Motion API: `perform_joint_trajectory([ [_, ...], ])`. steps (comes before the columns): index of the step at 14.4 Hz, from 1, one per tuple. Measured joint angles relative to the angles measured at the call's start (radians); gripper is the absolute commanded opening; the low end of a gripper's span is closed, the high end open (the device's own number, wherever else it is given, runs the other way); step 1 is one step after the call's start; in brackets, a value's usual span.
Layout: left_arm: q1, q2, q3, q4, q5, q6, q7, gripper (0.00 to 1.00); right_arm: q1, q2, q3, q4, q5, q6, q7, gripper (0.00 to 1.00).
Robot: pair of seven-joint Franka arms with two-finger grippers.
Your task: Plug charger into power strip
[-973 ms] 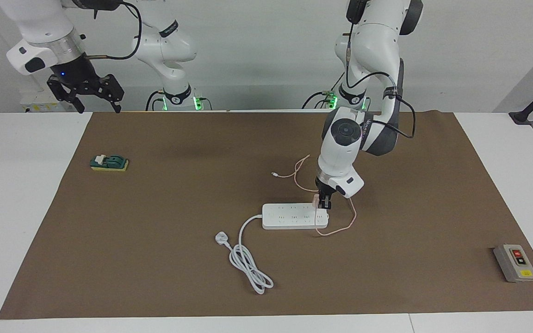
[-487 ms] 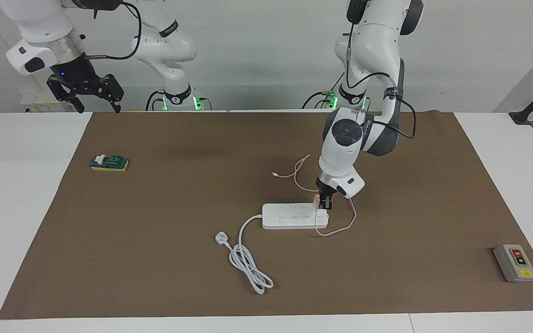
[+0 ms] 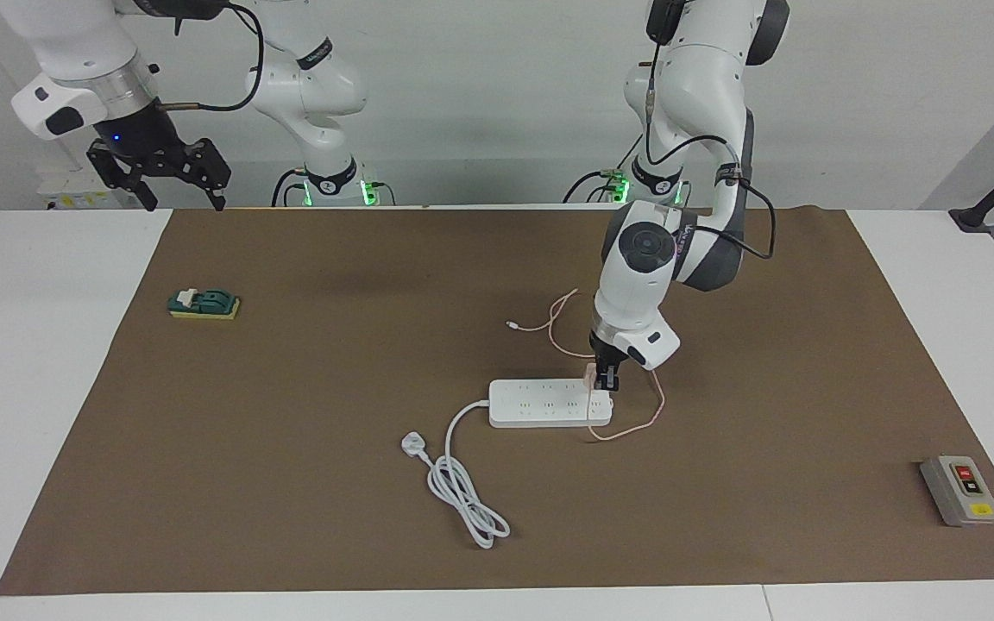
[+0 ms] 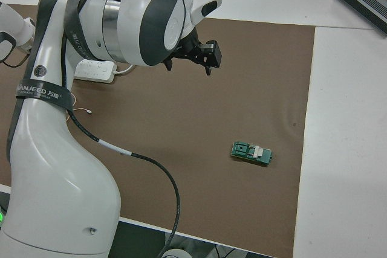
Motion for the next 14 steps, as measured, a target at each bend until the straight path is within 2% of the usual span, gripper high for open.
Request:
perform_joint_trajectory([
  [14, -0.007, 0.004, 0.005, -0.013, 0.004, 0.021, -0.004, 0.00, 0.000, 0.000, 0.000, 0.000, 0.000, 0.000, 0.000, 1.00],
])
